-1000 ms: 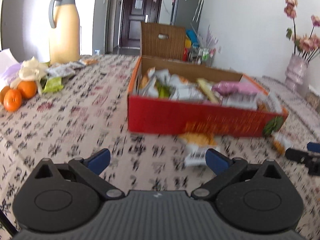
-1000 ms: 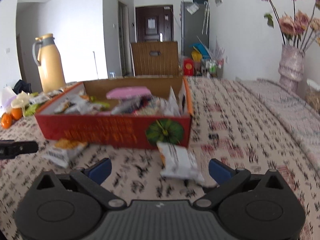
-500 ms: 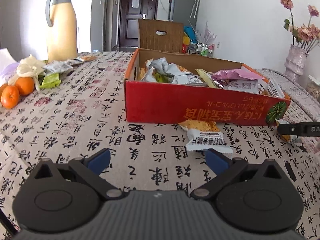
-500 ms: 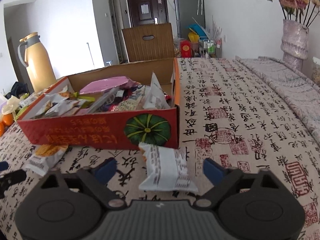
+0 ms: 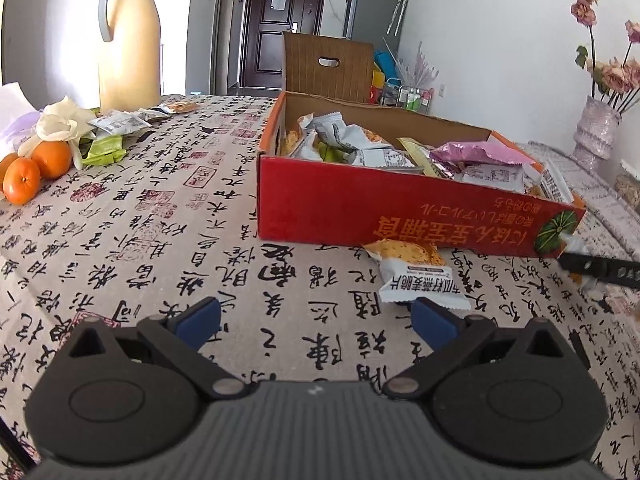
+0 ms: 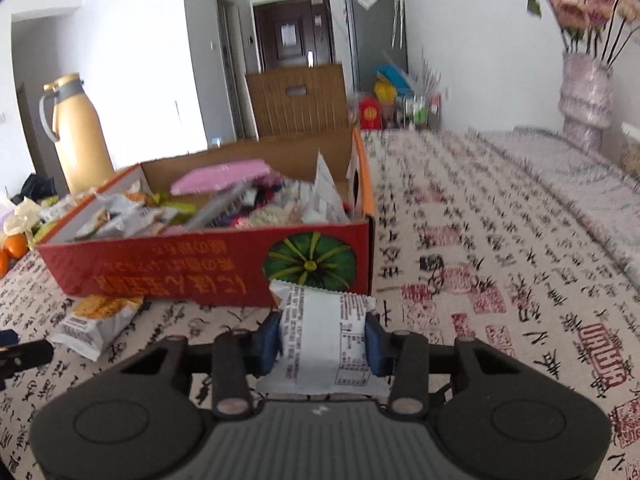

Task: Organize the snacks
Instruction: 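Grasp a white packet with the right tool while the left tool grasps a biscuit packet, then carry both packets over the box and open both tools to drop them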

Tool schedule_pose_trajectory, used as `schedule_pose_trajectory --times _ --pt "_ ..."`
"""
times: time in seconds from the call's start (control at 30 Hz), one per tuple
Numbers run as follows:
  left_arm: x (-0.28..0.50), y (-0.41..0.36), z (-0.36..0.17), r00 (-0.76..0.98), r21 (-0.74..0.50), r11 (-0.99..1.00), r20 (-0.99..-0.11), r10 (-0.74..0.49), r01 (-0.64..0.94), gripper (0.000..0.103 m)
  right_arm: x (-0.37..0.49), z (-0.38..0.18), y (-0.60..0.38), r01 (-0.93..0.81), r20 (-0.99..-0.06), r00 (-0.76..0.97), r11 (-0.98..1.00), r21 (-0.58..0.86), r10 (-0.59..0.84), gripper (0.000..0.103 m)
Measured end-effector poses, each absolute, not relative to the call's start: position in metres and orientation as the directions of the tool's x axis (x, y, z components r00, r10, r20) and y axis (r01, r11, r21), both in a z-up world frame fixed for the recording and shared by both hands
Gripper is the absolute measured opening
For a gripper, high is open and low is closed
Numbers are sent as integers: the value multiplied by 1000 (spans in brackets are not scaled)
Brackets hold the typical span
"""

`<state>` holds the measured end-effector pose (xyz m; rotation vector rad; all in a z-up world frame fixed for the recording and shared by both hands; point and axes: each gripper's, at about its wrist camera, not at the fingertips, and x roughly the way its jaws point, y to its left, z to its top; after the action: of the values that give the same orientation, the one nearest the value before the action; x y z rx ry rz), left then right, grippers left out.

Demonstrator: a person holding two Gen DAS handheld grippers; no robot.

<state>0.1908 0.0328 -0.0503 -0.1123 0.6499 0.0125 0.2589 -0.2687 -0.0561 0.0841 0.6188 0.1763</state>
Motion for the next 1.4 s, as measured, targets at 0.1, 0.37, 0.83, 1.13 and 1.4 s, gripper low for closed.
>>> schedule_pose_trajectory --times 0.1,0.37,0.83,1.13,1.4 --pt "192 28 -46 795 -75 996 -607 -16 -37 103 248 -50 -268 -142 -511 838 981 132 190 41" --pt "208 3 -26 783 -55 998 -621 -20 -19 103 241 -53 -267 -153 -467 861 979 138 201 41" --pt "252 -41 -40 717 3 998 -696 46 -61 84 239 -61 -267 -164 -457 861 972 167 223 41" --pt "257 -41 -46 701 -39 998 -713 4 -46 44 238 -61 -268 -166 -455 861 972 167 225 42" --pt "237 -41 -39 719 -70 998 -693 -50 3 42 235 -59 -263 -181 -452 863 973 144 227 42"
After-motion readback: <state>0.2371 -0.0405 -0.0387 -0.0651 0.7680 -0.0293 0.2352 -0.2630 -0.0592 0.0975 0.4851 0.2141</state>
